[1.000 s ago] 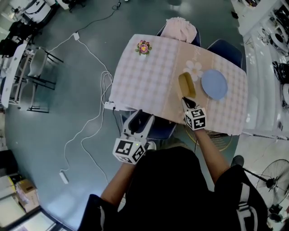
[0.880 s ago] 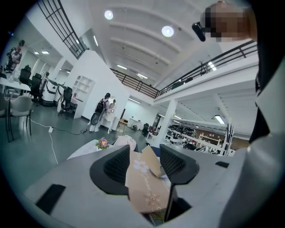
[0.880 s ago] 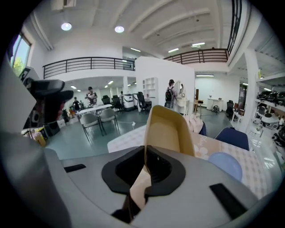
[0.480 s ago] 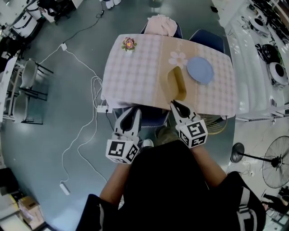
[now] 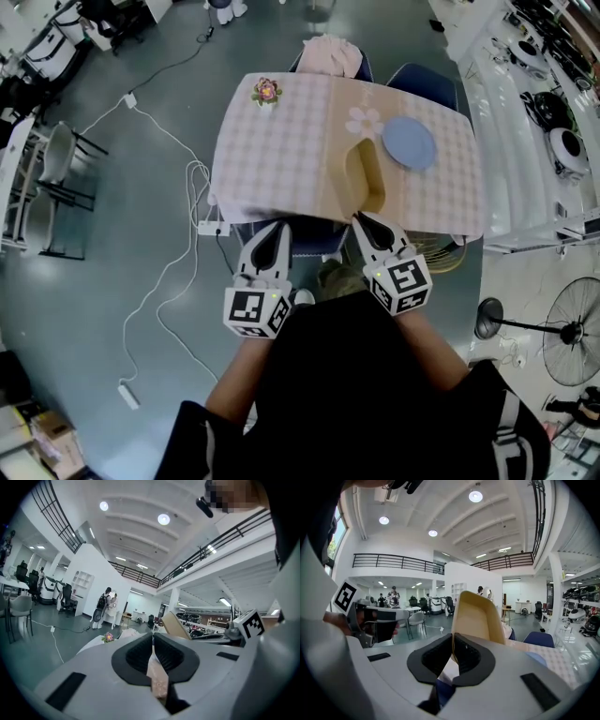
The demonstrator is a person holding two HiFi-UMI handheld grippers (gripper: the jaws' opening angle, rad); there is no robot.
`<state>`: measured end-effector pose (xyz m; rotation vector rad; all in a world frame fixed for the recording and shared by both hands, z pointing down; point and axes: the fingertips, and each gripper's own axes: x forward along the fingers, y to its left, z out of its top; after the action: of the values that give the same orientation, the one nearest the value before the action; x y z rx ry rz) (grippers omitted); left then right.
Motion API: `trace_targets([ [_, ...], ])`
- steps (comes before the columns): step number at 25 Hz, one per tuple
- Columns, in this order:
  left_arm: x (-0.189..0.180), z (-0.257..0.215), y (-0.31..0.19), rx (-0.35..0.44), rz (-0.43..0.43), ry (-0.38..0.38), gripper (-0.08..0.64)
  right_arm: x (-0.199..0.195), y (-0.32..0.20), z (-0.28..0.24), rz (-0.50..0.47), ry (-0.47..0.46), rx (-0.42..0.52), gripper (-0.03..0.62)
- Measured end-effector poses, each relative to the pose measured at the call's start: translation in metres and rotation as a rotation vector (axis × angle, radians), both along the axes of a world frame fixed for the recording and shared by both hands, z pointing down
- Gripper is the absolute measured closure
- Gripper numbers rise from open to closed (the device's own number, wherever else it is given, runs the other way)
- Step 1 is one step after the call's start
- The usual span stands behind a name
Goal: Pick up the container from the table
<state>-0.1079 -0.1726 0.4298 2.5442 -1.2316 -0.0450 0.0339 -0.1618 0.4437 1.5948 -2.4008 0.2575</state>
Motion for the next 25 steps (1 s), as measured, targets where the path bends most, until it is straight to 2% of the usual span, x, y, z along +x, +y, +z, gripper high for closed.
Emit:
trace_targets([
  [11, 0.003, -0.004, 0.003, 0.019, -0.018, 0.007, 0.545, 0.030, 0.003, -0.001, 0.052, 0.007, 0.006, 0.578],
  [25, 0.018, 0.001, -0.020, 0.008, -0.018, -0.010, 0.545, 0.051, -0.019, 0.010, 0.058, 0.004, -0.015, 0.578],
])
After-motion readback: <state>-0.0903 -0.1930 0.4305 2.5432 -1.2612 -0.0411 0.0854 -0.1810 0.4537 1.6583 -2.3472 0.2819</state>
